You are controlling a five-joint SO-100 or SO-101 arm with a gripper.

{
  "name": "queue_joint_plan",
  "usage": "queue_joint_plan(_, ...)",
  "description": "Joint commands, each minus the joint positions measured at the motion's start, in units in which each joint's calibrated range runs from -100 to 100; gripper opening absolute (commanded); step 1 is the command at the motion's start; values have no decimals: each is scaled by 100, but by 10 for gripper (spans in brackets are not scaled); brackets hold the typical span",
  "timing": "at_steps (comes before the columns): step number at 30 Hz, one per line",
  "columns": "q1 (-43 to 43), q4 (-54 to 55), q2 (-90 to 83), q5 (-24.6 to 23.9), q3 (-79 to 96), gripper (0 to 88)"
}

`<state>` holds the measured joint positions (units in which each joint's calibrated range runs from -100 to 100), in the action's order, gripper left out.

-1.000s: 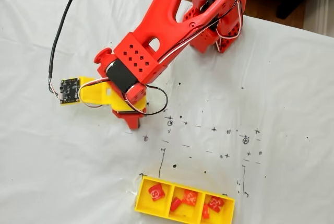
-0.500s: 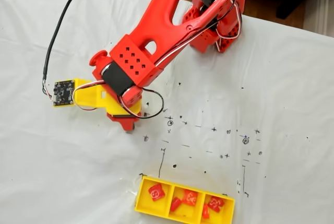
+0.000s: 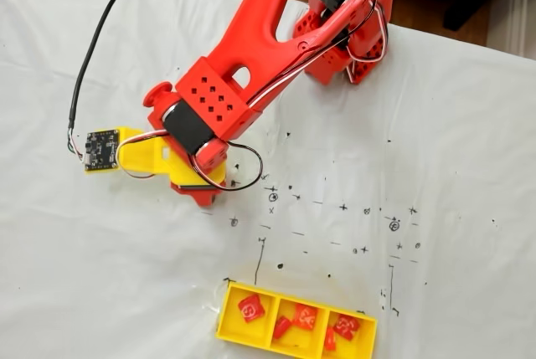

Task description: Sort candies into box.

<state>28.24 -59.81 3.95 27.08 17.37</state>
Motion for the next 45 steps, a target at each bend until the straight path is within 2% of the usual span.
queue_joint_plan(1, -70, 58, -38, -20, -49, 193)
queue_joint_plan(8, -70, 156, -64, -10, 152, 188)
queue_joint_plan(10, -70, 173, -72, -10, 179, 158)
queue_joint_plan(13, -79, 181, -64, -54, 179, 65)
queue_joint_plan(20, -107, 214, -132, -103, 115, 5)
queue_joint_plan(28, -424, 42, -1175, -225, 233, 2)
queue_joint_plan(35, -1339, -204, -2430, -757, -194, 2)
queue_joint_plan(41, -1819, -335, -2523, -1241, -1068, 2)
queue_joint_plan(45, -2018, -310, -2422, -1387, -1314, 2)
